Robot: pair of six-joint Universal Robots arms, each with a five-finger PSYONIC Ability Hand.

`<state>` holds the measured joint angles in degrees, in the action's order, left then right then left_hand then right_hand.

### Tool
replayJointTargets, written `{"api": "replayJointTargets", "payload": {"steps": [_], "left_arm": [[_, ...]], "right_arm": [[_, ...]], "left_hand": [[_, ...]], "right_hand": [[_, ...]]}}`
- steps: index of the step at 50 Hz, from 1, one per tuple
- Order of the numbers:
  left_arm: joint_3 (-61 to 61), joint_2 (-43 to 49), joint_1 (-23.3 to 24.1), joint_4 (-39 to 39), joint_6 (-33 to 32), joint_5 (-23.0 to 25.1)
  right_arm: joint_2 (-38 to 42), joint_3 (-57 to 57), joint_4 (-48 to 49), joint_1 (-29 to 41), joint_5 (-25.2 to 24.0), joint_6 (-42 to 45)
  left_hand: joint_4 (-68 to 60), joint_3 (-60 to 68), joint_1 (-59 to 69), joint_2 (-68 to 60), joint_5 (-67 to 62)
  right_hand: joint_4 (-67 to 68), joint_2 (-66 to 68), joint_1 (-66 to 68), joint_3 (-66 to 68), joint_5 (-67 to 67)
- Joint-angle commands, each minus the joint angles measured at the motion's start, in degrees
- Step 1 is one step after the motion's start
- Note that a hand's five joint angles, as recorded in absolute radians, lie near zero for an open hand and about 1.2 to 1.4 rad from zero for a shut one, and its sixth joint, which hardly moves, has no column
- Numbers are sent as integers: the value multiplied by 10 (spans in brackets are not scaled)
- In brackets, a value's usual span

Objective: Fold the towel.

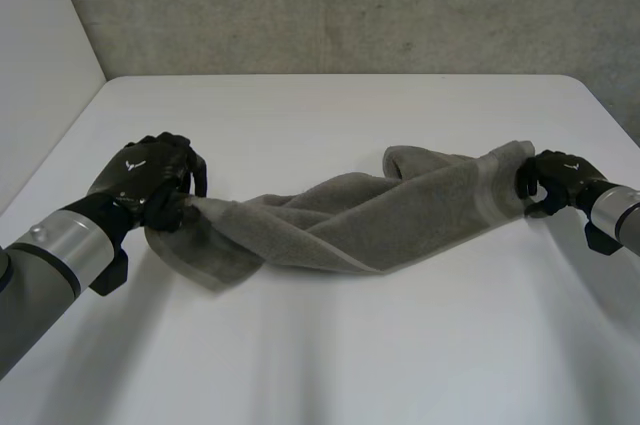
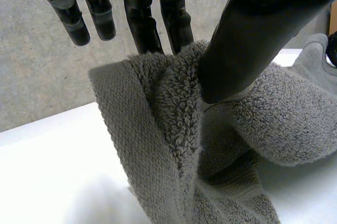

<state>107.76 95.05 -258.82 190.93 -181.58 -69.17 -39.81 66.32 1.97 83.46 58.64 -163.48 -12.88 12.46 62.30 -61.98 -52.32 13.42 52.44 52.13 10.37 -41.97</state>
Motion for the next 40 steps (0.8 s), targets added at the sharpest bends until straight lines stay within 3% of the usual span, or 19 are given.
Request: {"api": "replayJointTargets", "payload": {"steps": [1, 15, 19, 30, 36, 40], "left_arm": [[3, 0, 0, 2, 0, 0], [3, 0, 1, 2, 0, 0], [3, 0, 1, 2, 0, 0], [3, 0, 1, 2, 0, 1], [3, 0, 1, 2, 0, 1], [3, 0, 1, 9, 0, 0]], "right_arm": [[-3, 2, -3, 7, 0, 0], [-7, -1, -2, 7, 4, 0], [-3, -1, -1, 7, 7, 2], [10, -8, 1, 7, 7, 4], [17, -14, 1, 7, 7, 1], [16, -15, 1, 7, 3, -1]], "left_hand": [[29, -25, -6, 3, 6], [29, -25, -6, 3, 6], [29, -25, -6, 3, 6], [29, -25, -6, 3, 6], [29, -25, -6, 3, 6], [29, -25, -6, 3, 6]], "right_hand": [[-34, -28, -25, -4, 24], [-34, -59, -55, -4, 54], [-34, -136, -133, -4, 131], [-34, -133, -129, -4, 128], [-34, -82, -79, -4, 77], [-34, 116, 119, -4, -120]]}}
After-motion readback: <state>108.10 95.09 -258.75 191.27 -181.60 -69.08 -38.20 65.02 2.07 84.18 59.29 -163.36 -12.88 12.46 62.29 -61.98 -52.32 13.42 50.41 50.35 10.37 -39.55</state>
